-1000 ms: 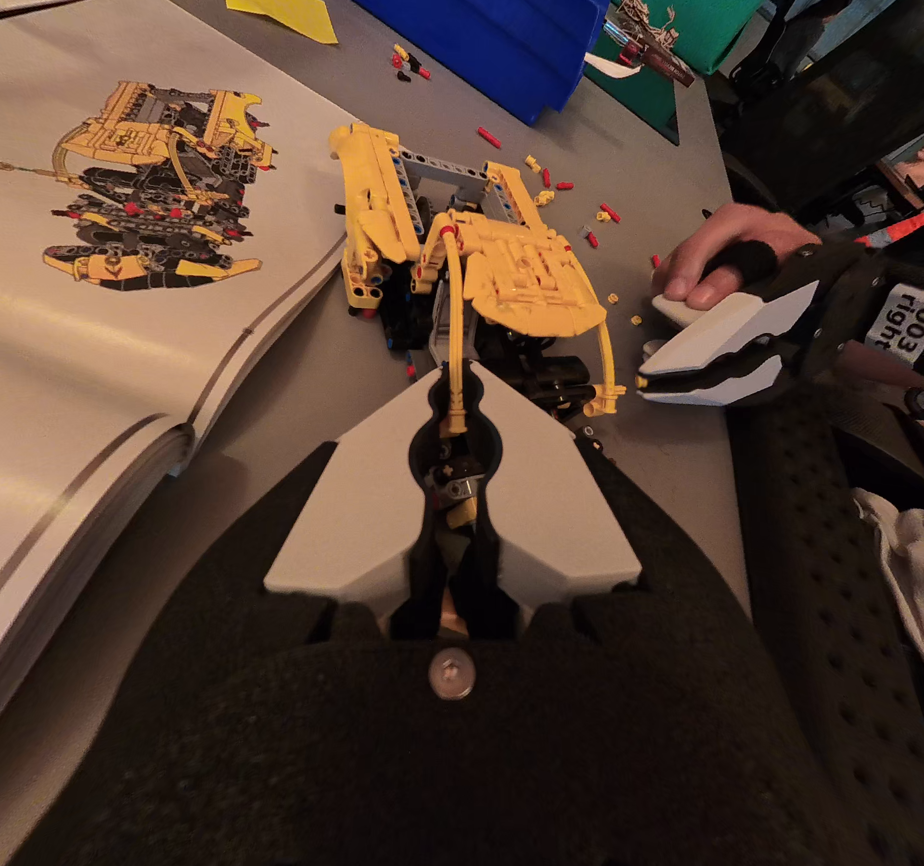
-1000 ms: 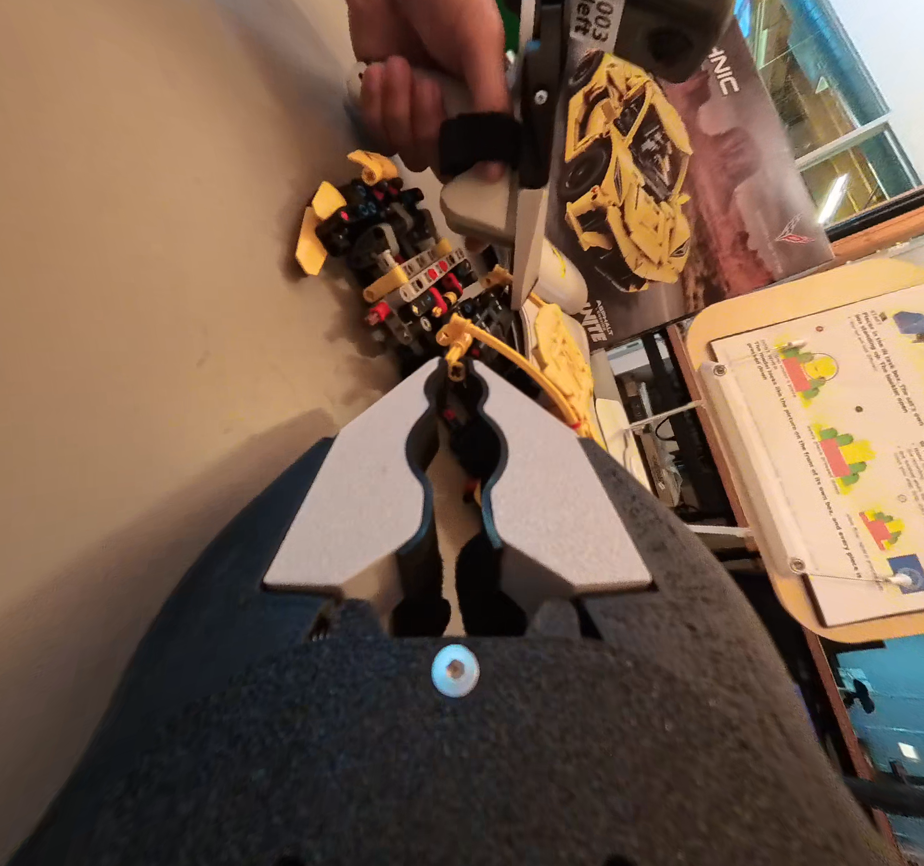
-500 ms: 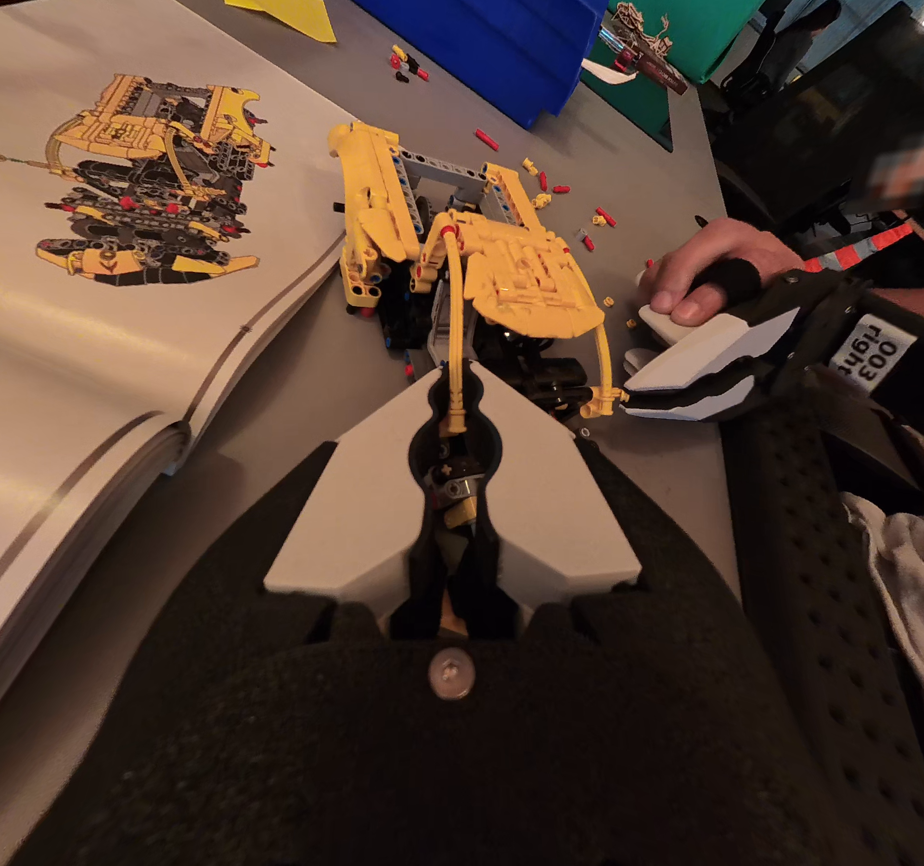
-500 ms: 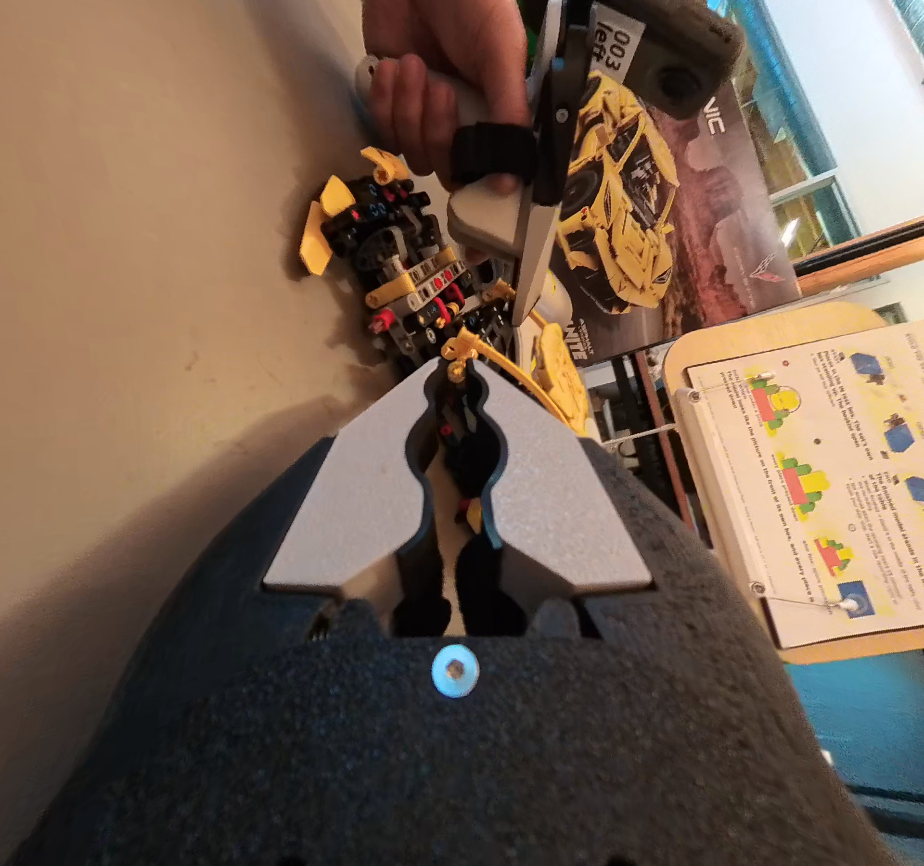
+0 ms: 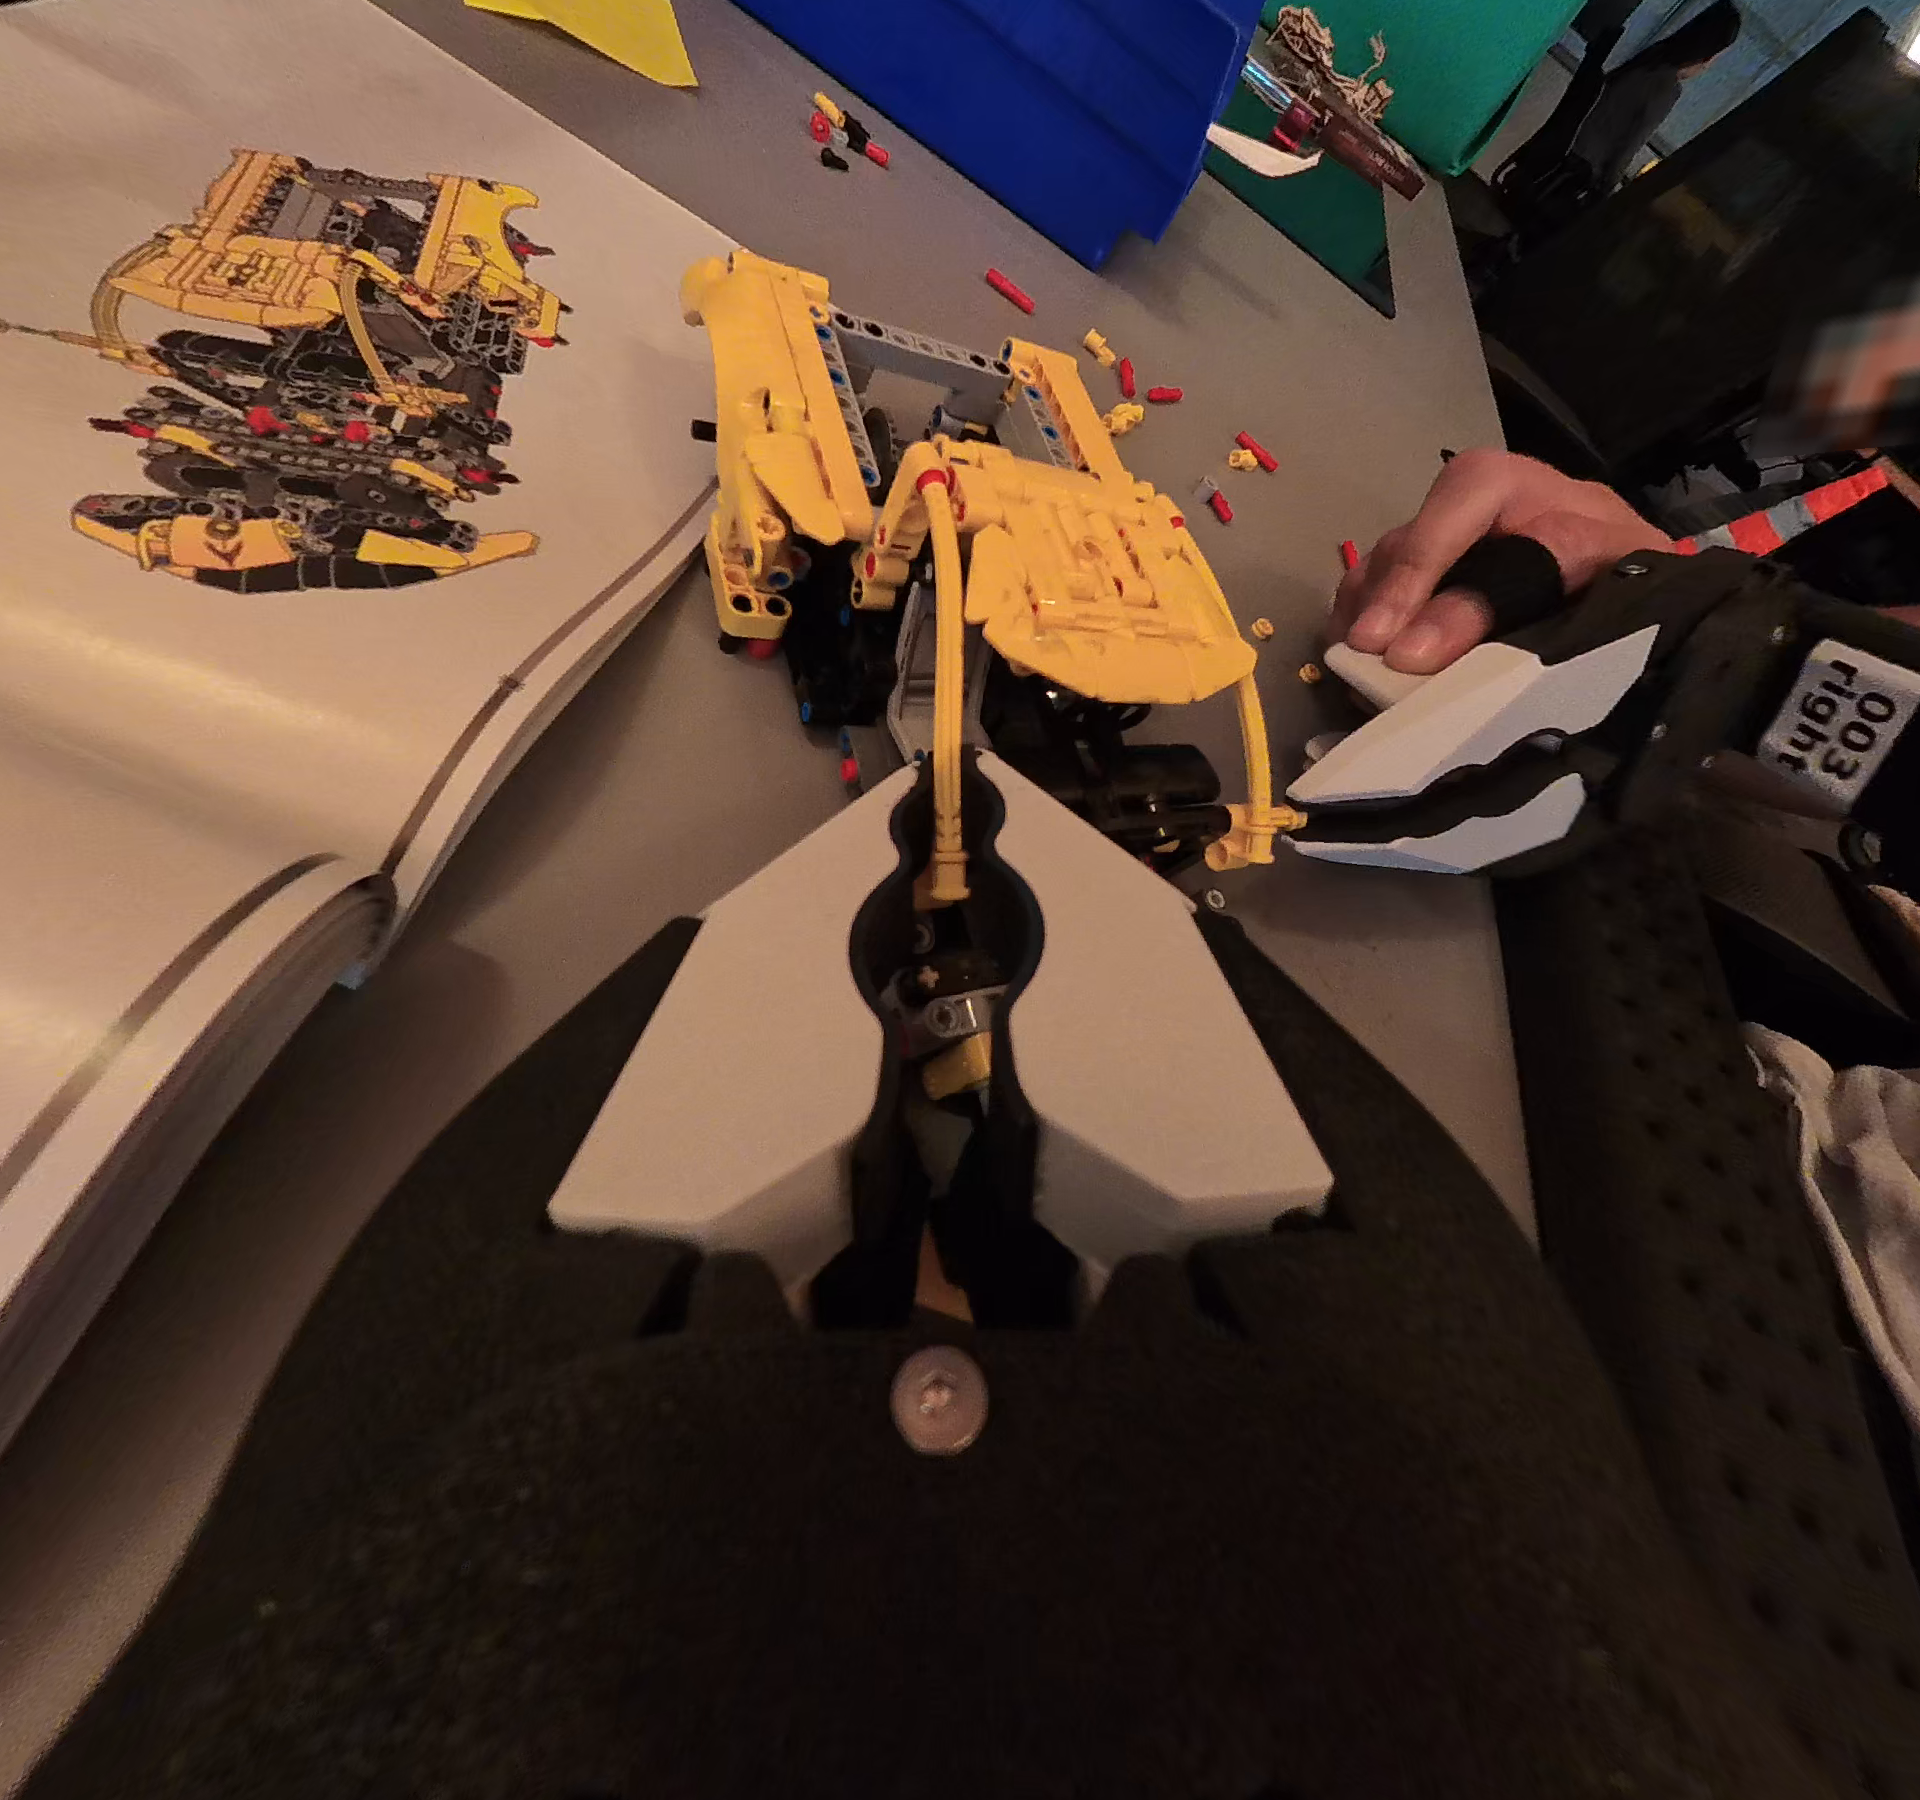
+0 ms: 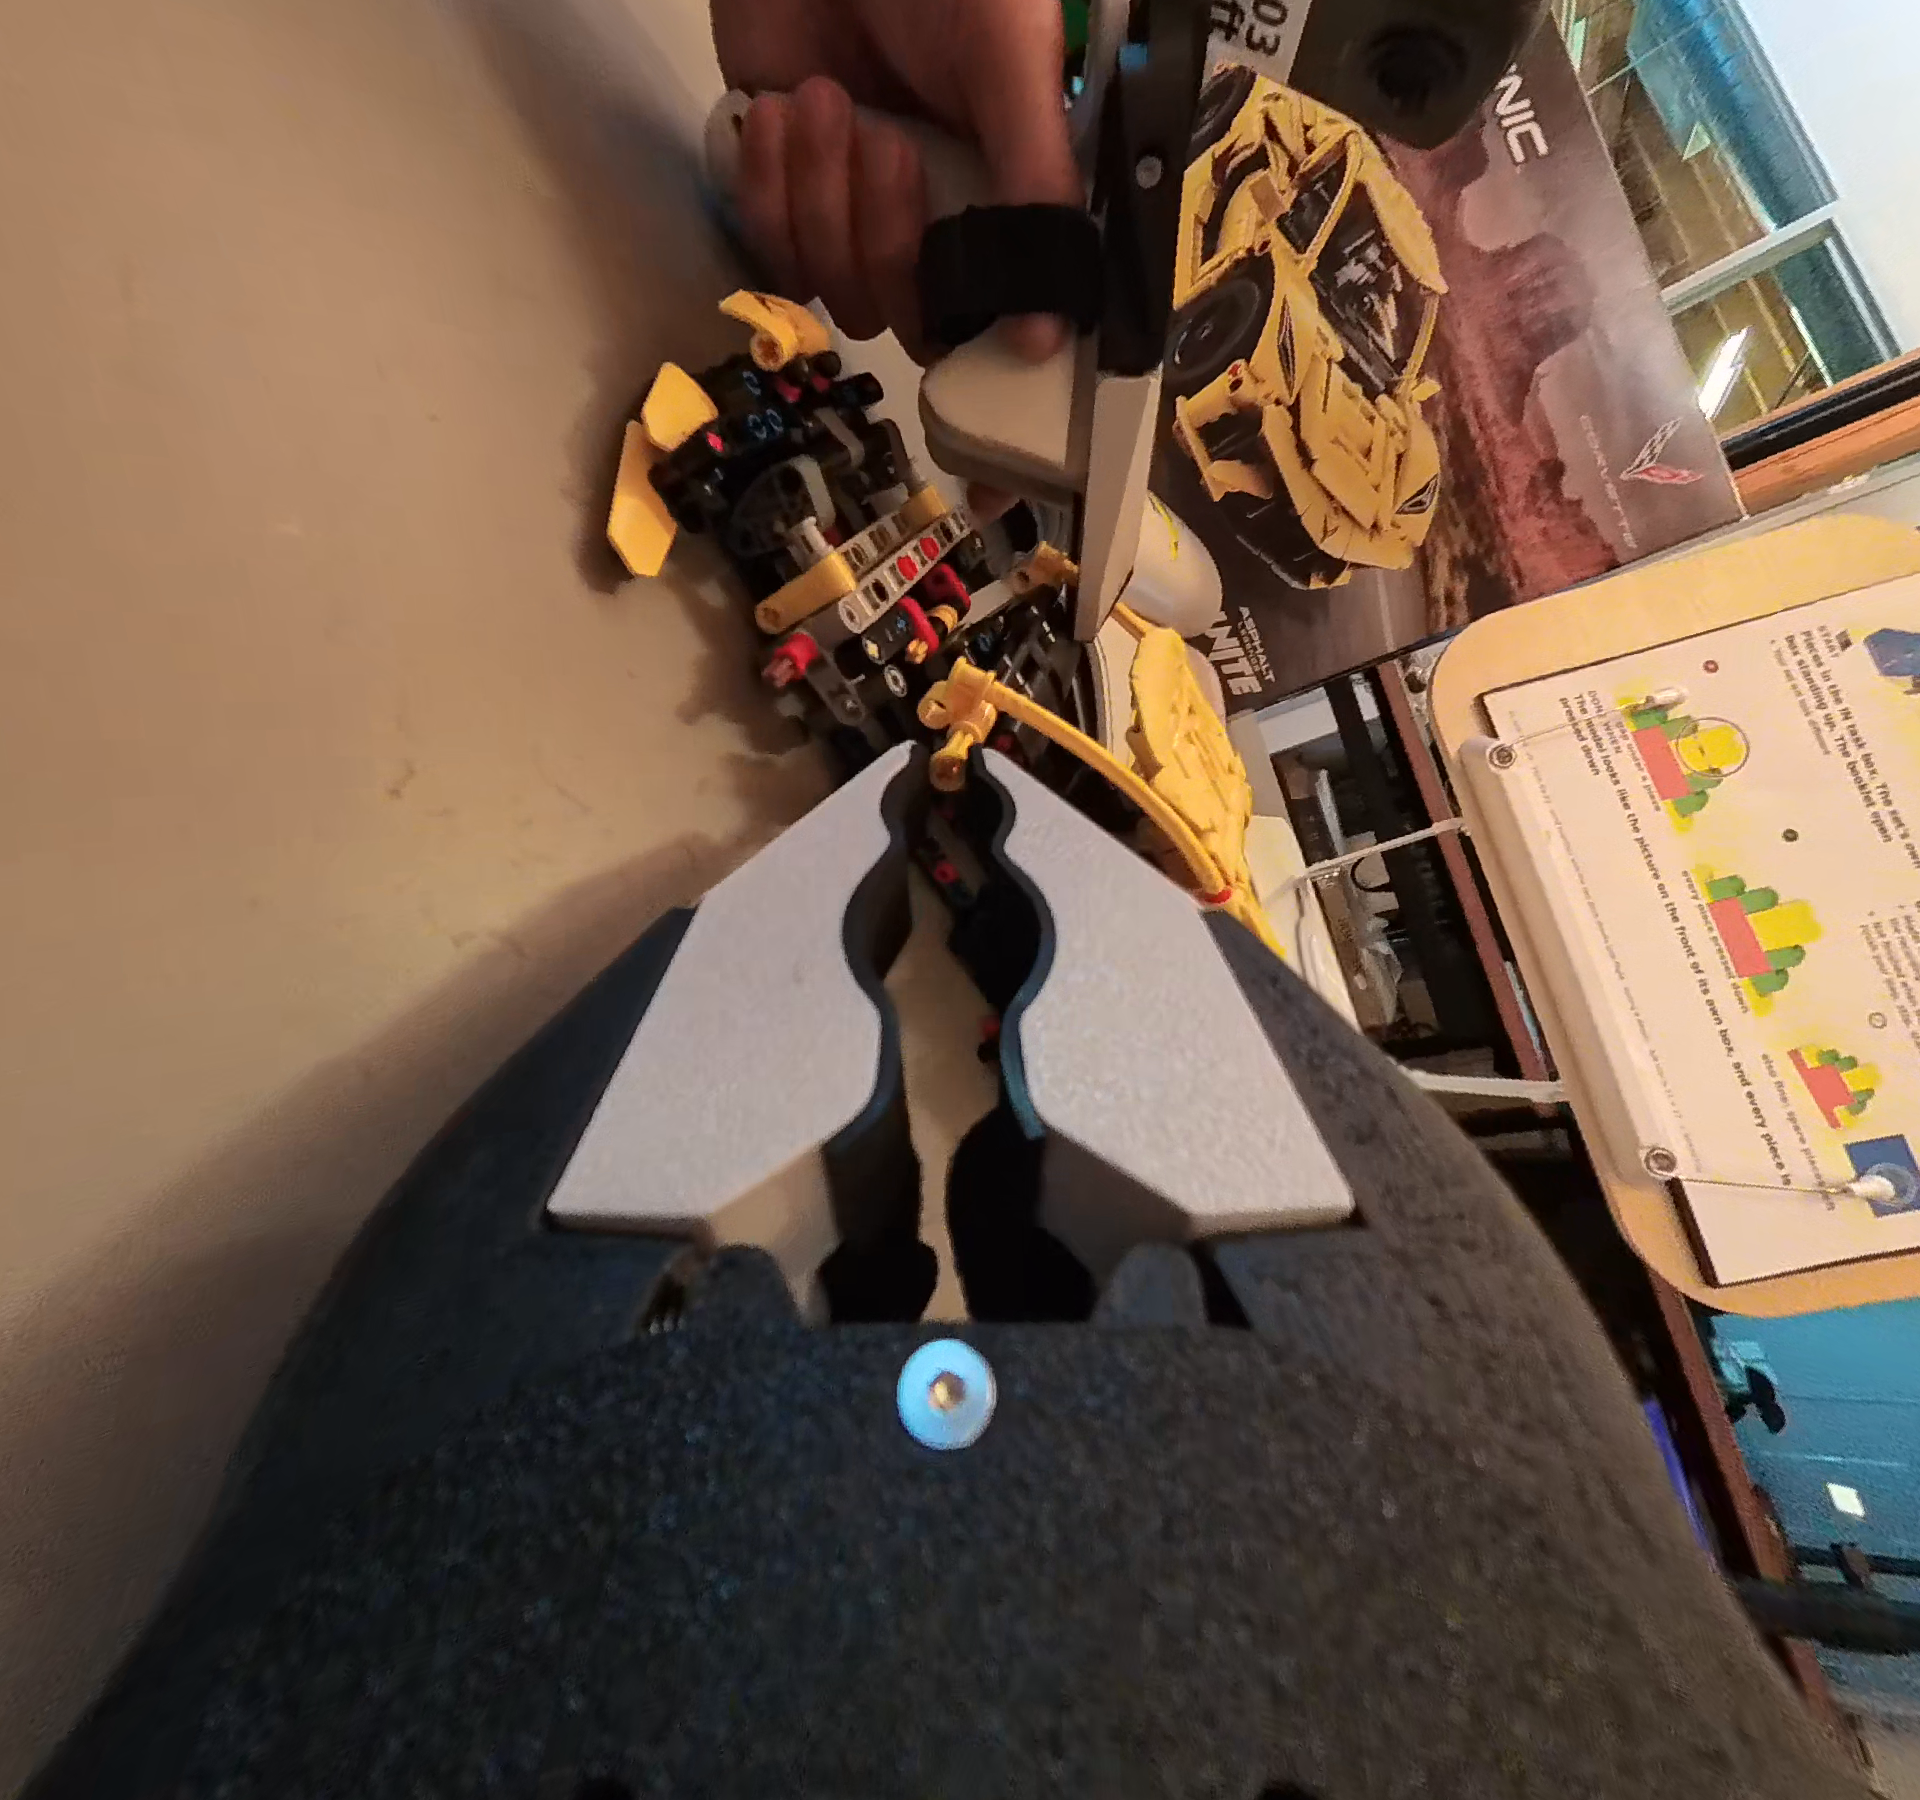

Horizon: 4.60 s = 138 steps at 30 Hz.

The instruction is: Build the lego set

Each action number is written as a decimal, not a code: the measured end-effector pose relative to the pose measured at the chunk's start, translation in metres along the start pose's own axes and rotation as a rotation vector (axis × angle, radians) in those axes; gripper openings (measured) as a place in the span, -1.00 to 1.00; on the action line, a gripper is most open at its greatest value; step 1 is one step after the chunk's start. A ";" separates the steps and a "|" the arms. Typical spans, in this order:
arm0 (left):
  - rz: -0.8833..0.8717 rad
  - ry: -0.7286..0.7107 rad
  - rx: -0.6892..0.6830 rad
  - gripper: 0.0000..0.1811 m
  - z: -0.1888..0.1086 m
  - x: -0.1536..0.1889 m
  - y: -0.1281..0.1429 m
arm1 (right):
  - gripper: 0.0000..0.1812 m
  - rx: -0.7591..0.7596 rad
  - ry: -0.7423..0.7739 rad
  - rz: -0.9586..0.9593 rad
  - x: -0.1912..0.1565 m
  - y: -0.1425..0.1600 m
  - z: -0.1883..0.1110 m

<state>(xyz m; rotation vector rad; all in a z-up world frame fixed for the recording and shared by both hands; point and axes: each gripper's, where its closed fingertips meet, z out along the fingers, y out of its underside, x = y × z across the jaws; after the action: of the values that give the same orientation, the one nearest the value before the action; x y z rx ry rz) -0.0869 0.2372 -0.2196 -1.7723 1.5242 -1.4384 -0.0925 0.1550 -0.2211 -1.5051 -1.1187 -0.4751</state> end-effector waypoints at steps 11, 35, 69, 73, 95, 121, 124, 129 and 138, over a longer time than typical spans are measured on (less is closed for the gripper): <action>-0.011 -0.033 0.007 -0.96 0.000 0.000 0.000 | -0.94 -0.217 0.103 0.010 0.000 0.001 0.001; -0.020 -0.048 0.008 -0.96 -0.001 -0.002 0.000 | -0.95 -0.122 0.109 -0.137 0.001 -0.001 0.007; -0.013 -0.012 -0.003 -0.96 0.000 0.000 0.001 | -0.92 -0.150 0.034 0.218 0.002 0.002 -0.002; -0.012 -0.012 -0.004 -0.96 0.000 0.000 0.001 | -0.94 -0.150 0.024 0.214 0.001 0.002 -0.002; -0.017 -0.043 0.009 -0.96 -0.001 -0.001 0.001 | -0.95 -0.288 0.115 0.044 0.000 0.006 0.001; -0.009 -0.063 0.014 -0.96 -0.003 -0.003 0.001 | -0.94 -0.366 0.162 0.066 0.004 0.006 0.014; -0.008 -0.025 0.001 -0.96 0.000 0.001 0.001 | -0.83 -0.351 0.122 0.157 0.001 0.004 0.006; 0.008 -0.040 -0.010 -0.96 0.003 0.002 0.000 | -0.71 -0.323 0.067 0.467 0.024 0.004 -0.040; -0.011 -0.067 -0.018 -0.84 0.000 -0.001 0.000 | -0.69 -0.502 -0.172 0.854 -0.006 0.080 -0.123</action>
<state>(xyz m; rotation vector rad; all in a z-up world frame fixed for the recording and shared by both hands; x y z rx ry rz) -0.0863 0.2377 -0.2198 -1.8234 1.5001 -1.3604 0.0064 0.0477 -0.2353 -2.3149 -0.3895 -0.0176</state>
